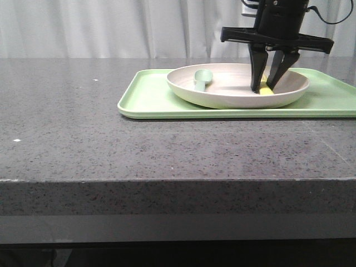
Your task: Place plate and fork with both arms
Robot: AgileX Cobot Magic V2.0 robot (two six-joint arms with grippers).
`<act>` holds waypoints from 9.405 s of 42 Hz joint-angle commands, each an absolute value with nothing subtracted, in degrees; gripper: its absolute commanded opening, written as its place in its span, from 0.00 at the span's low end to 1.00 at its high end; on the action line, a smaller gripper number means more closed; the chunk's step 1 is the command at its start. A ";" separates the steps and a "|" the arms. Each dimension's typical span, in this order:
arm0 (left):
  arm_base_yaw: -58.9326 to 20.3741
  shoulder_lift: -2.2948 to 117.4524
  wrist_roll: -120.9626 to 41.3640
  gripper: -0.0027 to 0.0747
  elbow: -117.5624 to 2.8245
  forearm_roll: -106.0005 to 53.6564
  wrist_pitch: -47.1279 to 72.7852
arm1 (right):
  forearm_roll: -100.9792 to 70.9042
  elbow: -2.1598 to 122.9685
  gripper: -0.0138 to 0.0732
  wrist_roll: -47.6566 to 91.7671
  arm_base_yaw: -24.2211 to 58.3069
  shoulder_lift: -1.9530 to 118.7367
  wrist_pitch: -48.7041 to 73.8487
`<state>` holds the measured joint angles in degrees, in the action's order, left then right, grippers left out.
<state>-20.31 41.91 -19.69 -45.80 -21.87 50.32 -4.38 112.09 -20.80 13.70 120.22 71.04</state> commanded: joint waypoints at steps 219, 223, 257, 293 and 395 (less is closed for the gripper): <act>-18.42 43.17 -7.44 0.01 -47.34 -11.30 40.97 | -3.28 46.89 0.08 1.75 3.78 37.97 56.78; -18.42 43.17 -7.44 0.01 -47.34 -11.30 40.97 | -3.28 46.89 0.08 1.75 3.78 37.97 56.78; -3.92 7.58 -9.35 0.01 -10.72 -4.51 13.50 | -3.28 46.89 0.08 1.75 3.78 38.04 56.80; -2.96 -1.30 -1.46 0.01 0.52 -2.71 -4.61 | -3.28 46.89 0.08 1.75 3.78 38.04 57.08; -1.82 -1.48 -1.46 0.01 0.52 -4.76 -1.57 | -1.72 5.68 0.08 1.80 0.24 3.30 0.00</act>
<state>-1.60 -0.29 -2.06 0.41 -4.36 2.49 -2.39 6.90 1.70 1.35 4.94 9.22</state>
